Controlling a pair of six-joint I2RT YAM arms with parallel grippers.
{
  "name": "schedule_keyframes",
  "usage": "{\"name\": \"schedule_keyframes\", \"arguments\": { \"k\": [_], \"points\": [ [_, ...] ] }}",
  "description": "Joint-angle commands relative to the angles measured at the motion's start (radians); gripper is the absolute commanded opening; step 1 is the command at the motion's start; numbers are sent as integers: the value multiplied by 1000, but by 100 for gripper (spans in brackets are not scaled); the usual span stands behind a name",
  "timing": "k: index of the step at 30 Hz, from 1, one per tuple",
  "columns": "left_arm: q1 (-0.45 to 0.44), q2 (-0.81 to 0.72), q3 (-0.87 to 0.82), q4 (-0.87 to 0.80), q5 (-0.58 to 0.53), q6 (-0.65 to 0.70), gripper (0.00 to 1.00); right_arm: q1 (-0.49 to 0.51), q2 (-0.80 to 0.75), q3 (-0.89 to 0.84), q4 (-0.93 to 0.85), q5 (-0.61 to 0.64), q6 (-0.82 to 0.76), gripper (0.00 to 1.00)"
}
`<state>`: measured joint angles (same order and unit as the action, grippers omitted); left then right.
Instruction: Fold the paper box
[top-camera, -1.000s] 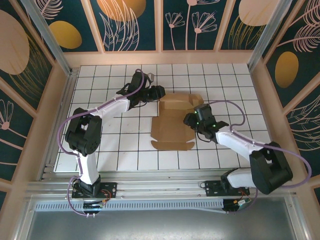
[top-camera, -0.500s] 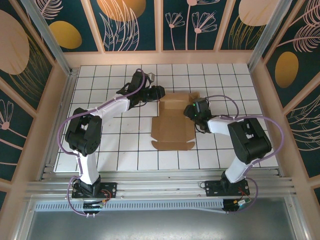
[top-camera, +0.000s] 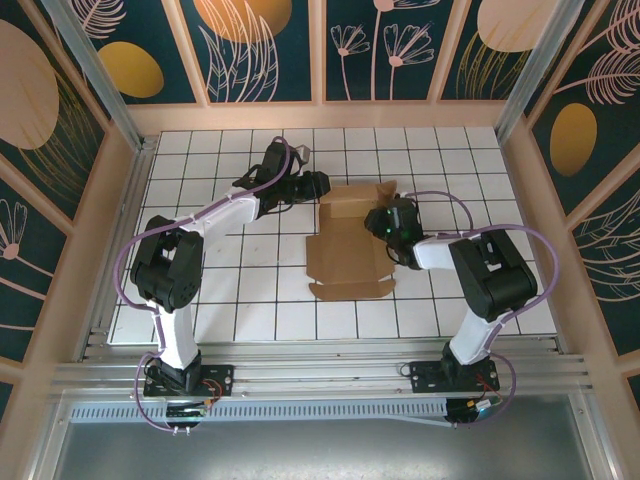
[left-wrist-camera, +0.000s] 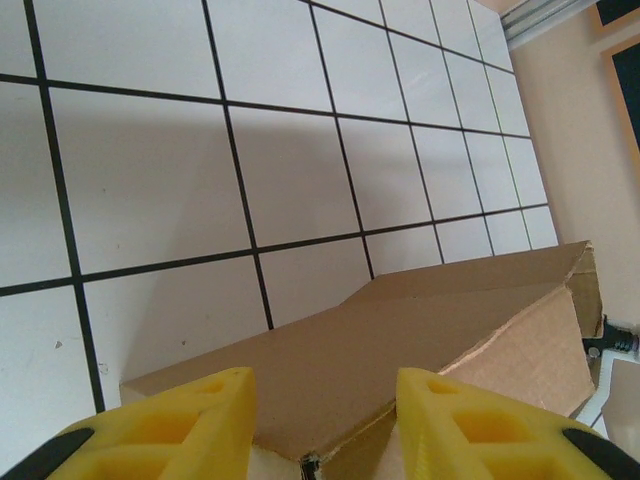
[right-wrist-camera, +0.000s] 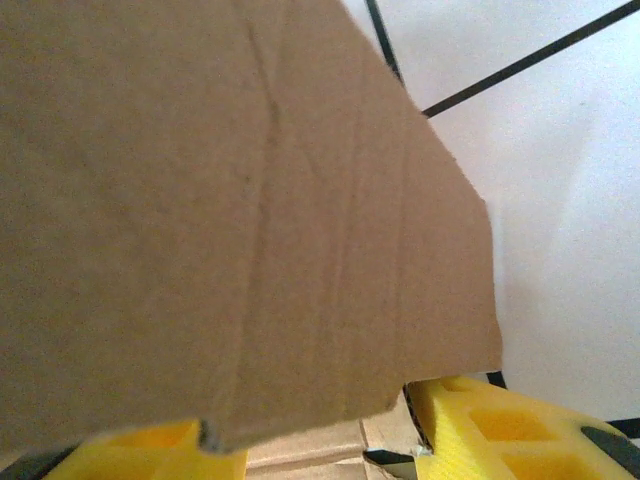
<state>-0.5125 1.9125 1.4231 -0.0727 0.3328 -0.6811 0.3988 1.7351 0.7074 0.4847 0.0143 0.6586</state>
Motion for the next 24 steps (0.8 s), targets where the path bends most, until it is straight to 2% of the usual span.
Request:
{"name": "schedule_keyframes", "arguments": {
  "k": [1,8,15,19,24],
  "points": [
    [-4,25,17,-46,11,13,40,7,-11,-16,86,-78,-29,46],
    [-7,25,19,-47,11,10,40,45,35,-9,185,-161,-43,46],
    [-8,19,17,-48,9,9,40,51,70,-4,158,-173,-24,47],
    [-8,15,16,-52,3,12,40,49,-11,-39,142,-148,-23,49],
    [-8,17,17,-56,-6,14,40,48,-184,-99,66,-113,-64,57]
  ]
}}
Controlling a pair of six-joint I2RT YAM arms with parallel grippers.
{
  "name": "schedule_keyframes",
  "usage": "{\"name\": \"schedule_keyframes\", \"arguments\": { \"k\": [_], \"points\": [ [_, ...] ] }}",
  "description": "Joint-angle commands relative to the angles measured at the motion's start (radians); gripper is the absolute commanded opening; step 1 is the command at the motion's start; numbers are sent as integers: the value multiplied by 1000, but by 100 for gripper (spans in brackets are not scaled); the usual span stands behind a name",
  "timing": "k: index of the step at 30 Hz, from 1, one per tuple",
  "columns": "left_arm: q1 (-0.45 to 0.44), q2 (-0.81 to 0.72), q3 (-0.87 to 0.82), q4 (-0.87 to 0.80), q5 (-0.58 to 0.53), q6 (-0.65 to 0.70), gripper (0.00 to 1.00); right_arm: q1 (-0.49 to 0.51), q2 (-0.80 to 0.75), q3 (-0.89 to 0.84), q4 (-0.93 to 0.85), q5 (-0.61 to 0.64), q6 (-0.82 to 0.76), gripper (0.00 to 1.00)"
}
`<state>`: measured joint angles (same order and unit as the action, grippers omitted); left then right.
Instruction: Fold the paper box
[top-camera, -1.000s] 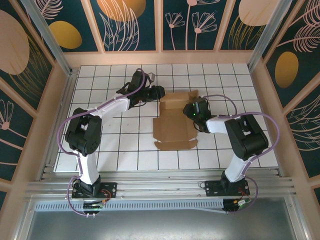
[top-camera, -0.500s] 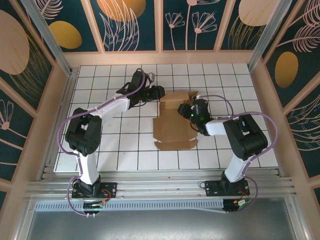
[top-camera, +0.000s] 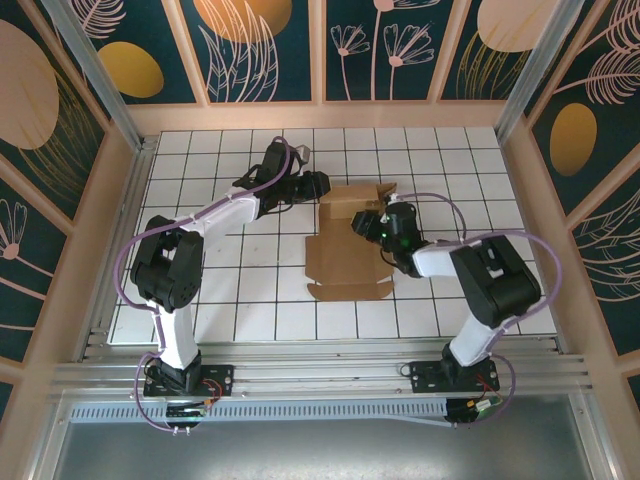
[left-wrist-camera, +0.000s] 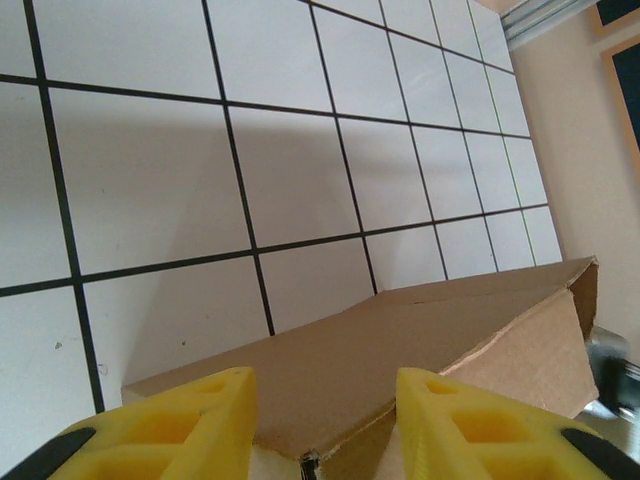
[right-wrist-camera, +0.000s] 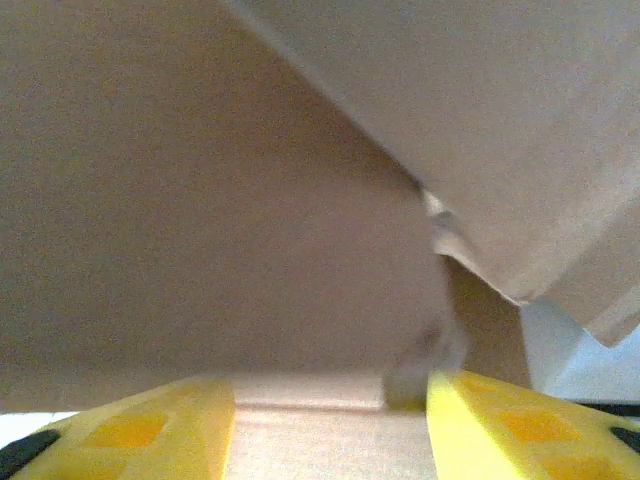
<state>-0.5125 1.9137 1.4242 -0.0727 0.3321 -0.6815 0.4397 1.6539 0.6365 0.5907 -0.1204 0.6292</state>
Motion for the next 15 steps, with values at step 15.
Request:
{"name": "schedule_keyframes", "arguments": {
  "k": [15],
  "points": [
    [-9,20,30,-59,-7,14,40,-55,-296,234,-516,-55,15,70]
  ]
}}
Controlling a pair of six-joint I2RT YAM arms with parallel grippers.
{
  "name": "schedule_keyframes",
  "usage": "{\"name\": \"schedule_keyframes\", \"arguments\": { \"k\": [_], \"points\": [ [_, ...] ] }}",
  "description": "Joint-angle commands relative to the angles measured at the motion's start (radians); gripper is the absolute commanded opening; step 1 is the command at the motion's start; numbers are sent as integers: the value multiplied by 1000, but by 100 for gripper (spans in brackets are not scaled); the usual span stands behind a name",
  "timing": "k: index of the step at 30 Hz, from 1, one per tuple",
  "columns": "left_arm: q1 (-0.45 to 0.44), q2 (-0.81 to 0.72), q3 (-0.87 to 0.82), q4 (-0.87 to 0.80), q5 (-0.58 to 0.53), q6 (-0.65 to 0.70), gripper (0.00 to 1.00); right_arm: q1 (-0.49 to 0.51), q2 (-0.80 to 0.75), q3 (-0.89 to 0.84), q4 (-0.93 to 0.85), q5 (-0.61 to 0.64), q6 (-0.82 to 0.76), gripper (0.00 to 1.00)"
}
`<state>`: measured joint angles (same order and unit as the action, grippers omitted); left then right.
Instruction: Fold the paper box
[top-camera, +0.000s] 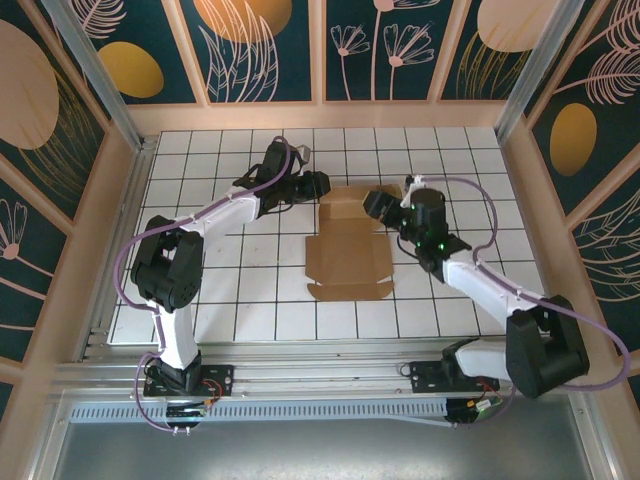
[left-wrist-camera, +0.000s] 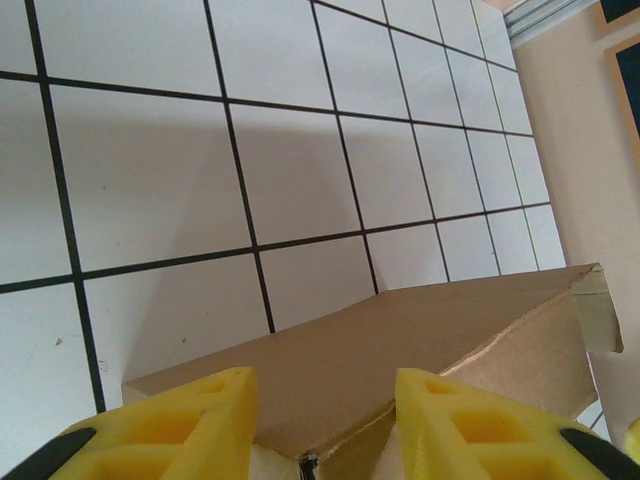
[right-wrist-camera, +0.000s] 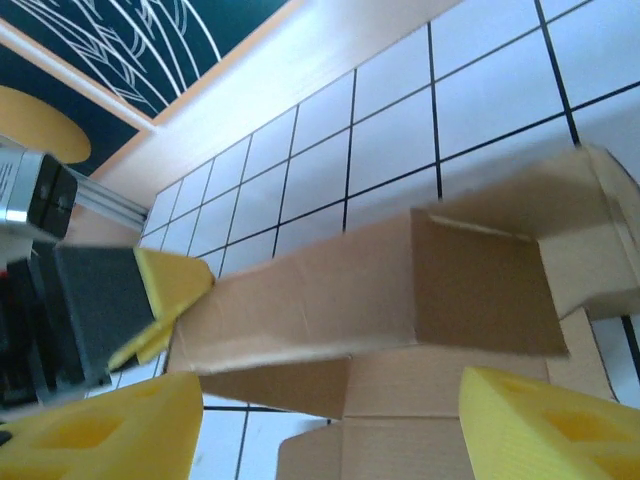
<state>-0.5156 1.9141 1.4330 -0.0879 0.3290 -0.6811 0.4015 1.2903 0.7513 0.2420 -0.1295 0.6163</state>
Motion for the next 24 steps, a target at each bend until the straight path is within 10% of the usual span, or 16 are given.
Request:
{"name": "schedule_keyframes", "arguments": {
  "k": [1,9,16,24],
  "points": [
    [-6,19,20,-46,-4,14,40,-24,106,162,-211,-50,34,70],
    [-5,7,14,-47,-10,13,40,-35,268,284,-204,-169,84,64],
    [-6,18,18,-59,-31,26,40,-66,92,184,-169,-117,60,66],
    [-6,24,27,-53,-27,18,40,-162,-112,-41,-74,68,-352,71]
  ]
}}
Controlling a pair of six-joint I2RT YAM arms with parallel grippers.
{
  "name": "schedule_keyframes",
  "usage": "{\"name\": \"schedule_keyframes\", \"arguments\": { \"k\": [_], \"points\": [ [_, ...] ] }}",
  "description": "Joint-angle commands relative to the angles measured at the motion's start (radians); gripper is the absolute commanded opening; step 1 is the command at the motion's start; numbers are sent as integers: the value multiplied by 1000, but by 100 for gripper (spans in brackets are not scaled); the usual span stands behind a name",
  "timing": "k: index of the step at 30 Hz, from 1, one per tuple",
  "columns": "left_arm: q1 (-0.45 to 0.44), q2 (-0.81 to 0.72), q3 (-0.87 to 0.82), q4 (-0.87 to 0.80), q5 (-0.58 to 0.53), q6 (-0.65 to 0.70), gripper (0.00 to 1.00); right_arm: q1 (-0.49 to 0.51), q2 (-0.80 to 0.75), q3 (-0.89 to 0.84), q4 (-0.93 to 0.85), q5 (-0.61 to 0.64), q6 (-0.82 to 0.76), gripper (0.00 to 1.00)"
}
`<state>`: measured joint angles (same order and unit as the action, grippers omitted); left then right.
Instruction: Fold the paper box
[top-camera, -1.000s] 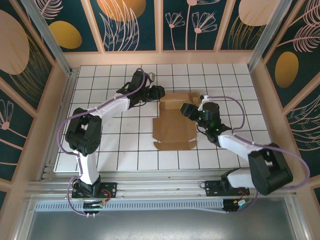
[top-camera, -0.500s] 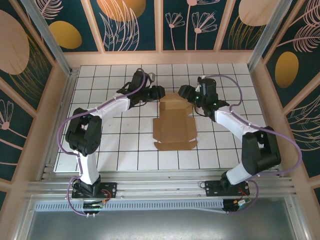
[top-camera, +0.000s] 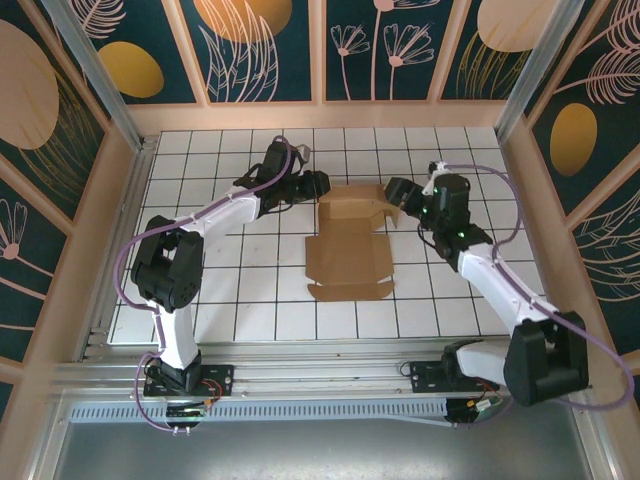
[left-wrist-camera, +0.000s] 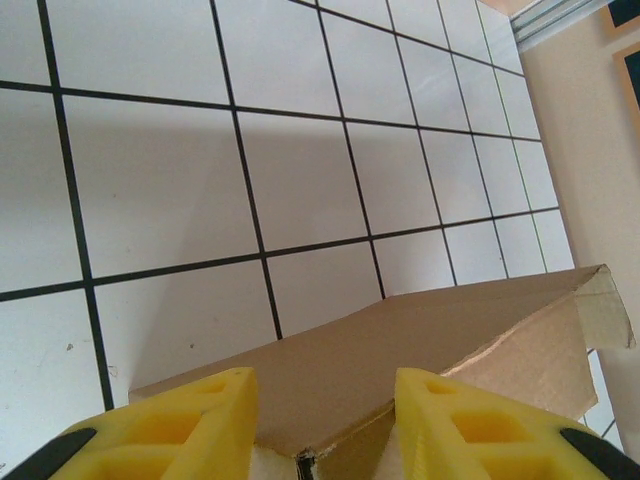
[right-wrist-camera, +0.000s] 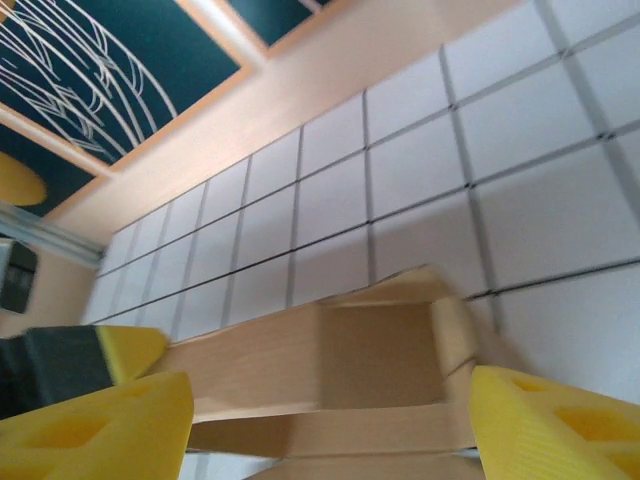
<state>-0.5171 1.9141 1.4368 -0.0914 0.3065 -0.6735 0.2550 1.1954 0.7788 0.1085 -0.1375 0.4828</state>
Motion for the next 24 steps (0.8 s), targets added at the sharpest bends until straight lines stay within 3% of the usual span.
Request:
{"name": "schedule_keyframes", "arguments": {
  "k": [1,7,10,17,24],
  "points": [
    [-4,25,25,-51,-4,11,40,-29,-13,-84,82,48,-251,68],
    [-6,28,24,-56,-9,12,40,-68,147,-38,105,-121,-334,55],
    [-6,26,23,-60,-16,15,40,-68,227,-1,123,-127,-337,52],
    [-6,-9,57,-80,-57,40,52,-50,299,12,171,-10,-389,22],
    [-14,-190,12,-69,-194,118,61,20,254,-28,169,118,-472,8]
  ]
}}
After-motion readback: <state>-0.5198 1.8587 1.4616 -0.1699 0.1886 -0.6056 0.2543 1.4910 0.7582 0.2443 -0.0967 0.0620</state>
